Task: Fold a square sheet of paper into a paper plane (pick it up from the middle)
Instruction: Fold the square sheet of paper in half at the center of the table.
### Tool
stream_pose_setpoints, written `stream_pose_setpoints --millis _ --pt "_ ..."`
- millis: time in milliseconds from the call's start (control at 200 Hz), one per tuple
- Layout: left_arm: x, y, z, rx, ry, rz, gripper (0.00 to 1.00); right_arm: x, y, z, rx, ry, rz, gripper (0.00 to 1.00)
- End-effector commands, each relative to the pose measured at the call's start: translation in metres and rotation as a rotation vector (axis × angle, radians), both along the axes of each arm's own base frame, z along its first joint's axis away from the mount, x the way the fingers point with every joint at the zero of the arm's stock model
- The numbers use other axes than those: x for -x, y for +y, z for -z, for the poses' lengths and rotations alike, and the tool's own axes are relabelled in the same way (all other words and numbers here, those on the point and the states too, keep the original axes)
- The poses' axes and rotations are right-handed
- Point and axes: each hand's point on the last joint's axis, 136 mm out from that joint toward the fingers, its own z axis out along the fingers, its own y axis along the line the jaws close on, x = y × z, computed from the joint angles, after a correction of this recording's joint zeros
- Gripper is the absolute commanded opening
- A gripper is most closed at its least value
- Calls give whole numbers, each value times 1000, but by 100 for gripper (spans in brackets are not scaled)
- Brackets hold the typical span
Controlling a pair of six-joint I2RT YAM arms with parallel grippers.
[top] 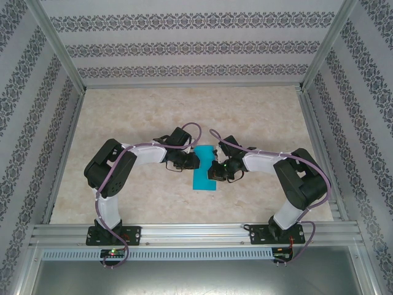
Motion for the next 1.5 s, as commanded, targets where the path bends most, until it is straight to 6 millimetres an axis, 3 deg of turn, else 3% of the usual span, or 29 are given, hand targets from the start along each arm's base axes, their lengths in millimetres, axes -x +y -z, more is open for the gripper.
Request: stream_pose_setpoints --millis 0,285,505,570,729,814,979,1079,1344,1499 --pt "38 49 80 -300 102 9 25 21 -15 15 55 55 -18 7" --pt "40 51 85 -315 115 17 25 45 -44 27 74 88 25 7" --pt "41 51 85 -319 124 19 25 61 -58 24 61 92 52 7" --pt "41 50 84 -315 124 21 25 59 -51 12 11 73 54 7" --pt "40 49 81 -312 120 22 25 30 -29 -42 -124 -50 86 7" --pt "39 49 80 -310 121 23 25 19 -18 -53 -169 -73 83 7" --pt "39 47 79 -305 119 23 25 20 8 -37 -146 -37 5 7" --pt "40 48 78 -306 117 22 25 25 12 -23 -126 -5 -13 7" --pt "43 50 83 -311 126 22 24 52 -19 18 -6 80 -14 7" --pt "43 51 83 -314 124 23 24 64 -34 28 37 100 -9 7"
